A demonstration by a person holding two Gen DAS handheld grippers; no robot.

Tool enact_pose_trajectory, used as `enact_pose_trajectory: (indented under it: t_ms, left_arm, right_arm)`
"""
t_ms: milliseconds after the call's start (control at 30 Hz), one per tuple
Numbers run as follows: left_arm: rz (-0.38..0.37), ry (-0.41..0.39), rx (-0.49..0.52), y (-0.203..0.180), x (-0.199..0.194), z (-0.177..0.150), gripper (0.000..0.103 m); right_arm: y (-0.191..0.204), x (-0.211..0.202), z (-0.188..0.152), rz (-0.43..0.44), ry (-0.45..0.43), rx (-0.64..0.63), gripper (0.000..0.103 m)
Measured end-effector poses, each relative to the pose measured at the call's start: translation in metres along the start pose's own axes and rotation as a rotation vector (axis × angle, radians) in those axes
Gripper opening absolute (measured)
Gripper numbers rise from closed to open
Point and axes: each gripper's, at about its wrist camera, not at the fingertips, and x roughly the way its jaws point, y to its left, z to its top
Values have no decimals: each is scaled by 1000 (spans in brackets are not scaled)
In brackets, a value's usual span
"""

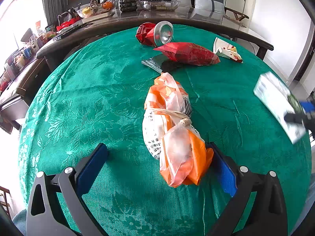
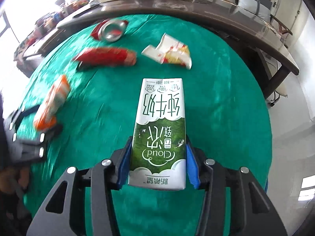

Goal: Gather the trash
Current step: 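Close the left tool on the orange-white bag while the right tool grasps the white milk carton, then carry the orange bag and milk carton over the blue wastebasket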

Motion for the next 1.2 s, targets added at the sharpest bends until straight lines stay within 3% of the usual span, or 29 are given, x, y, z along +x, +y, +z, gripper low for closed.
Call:
enact_pose_trajectory:
  t_ms: [133,167,267,367,533,700,767,867,1000,1200]
  left_arm:
    - [-23,-7,-6,3,-3,-1,98]
    - [-61,-13,-14,6,-6,-3,98]
    - [-223,-24,-76,22,-20,-6,98]
    - [-309,-30,-122,34,-26,-2,98]
    - [-291,31,-126,28,-15,16,98]
    - [-200,92,-74,16,0,26,92]
    - [-180,103,-60,13,1,29,85]
    - [-160,110,-30,9,0,33,51]
    - [-166,64,-5,7,-15,31,47]
    - [-268,18,46,-29,-43,34,46]
  right_arm:
    - [4,-2,-31,16,31,-9,47]
    - [4,-4,-34,25,23,-4,48]
    - [2,-10,-33,49,7,14,68]
    - [2,-19,-27,59,-12,8,73]
    - [4,-18,-11,39,11,-19,73]
    - [2,-3,-3,18,39,-7,73]
    - [-2,0,-2,18,34,15,72]
    - [-8,-3,-2,37,10,44,49]
    - [-14,-19,-6,27,-52,51,48]
    - [-33,-38,-16,66,-97,80,48]
